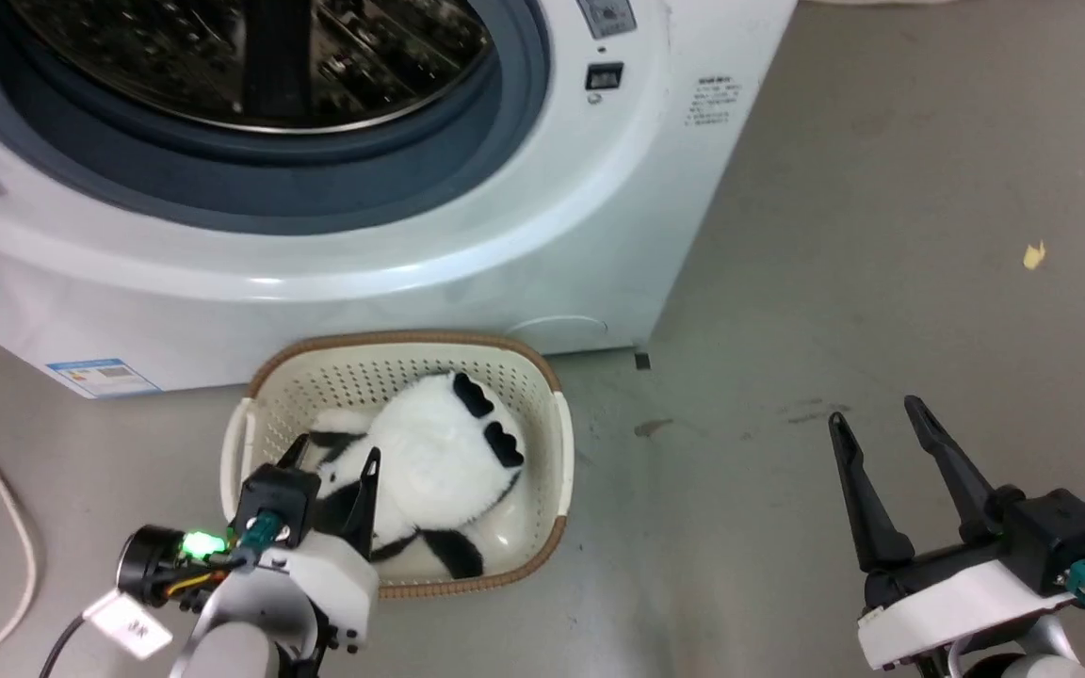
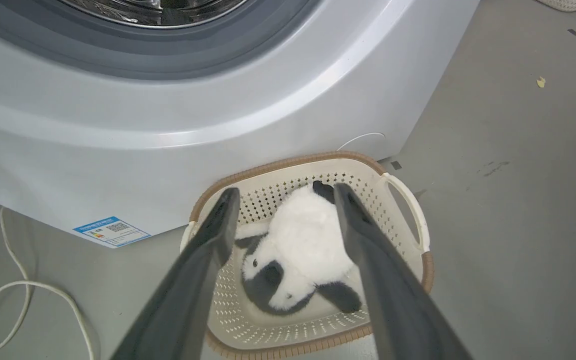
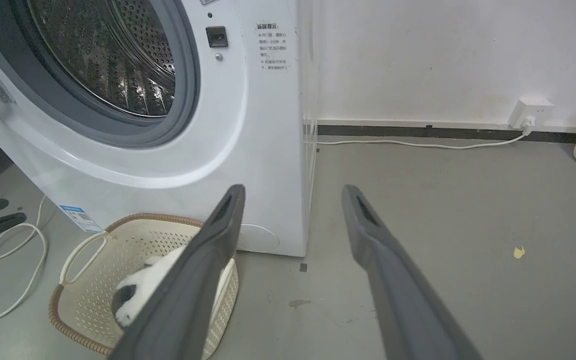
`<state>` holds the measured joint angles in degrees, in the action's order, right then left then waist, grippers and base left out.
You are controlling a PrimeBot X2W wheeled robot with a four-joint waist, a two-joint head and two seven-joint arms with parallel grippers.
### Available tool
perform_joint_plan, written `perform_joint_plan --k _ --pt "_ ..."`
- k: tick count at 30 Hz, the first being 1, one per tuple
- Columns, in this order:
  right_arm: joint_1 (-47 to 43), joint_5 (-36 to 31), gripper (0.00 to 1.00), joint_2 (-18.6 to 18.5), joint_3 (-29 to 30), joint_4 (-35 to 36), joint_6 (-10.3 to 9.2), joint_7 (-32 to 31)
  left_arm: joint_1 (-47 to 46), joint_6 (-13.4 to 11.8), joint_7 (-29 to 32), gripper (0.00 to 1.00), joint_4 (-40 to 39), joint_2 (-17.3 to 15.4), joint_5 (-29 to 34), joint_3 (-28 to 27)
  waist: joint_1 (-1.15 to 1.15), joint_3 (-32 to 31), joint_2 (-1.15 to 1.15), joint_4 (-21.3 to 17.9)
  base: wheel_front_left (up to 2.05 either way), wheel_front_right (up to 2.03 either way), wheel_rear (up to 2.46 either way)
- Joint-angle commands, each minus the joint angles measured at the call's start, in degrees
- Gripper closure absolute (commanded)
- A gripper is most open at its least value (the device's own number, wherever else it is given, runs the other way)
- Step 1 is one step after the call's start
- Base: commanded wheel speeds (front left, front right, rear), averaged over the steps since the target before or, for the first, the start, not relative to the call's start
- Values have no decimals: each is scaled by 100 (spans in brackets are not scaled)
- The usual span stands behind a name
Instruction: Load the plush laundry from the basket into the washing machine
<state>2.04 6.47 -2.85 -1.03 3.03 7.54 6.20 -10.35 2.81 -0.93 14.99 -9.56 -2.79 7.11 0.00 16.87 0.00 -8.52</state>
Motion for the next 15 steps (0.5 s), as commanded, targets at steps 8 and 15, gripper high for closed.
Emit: perform_joint_plan --k 8,15 --pt "217 36 0 -2 -64 91 -3 135 -567 95 173 0 704 -292 -233 315 0 428 0 -259 0 0 0" --pt "275 192 0 -2 -103 142 -3 219 -965 137 262 0 1360 -585 -345 589 0 795 0 -511 0 0 0"
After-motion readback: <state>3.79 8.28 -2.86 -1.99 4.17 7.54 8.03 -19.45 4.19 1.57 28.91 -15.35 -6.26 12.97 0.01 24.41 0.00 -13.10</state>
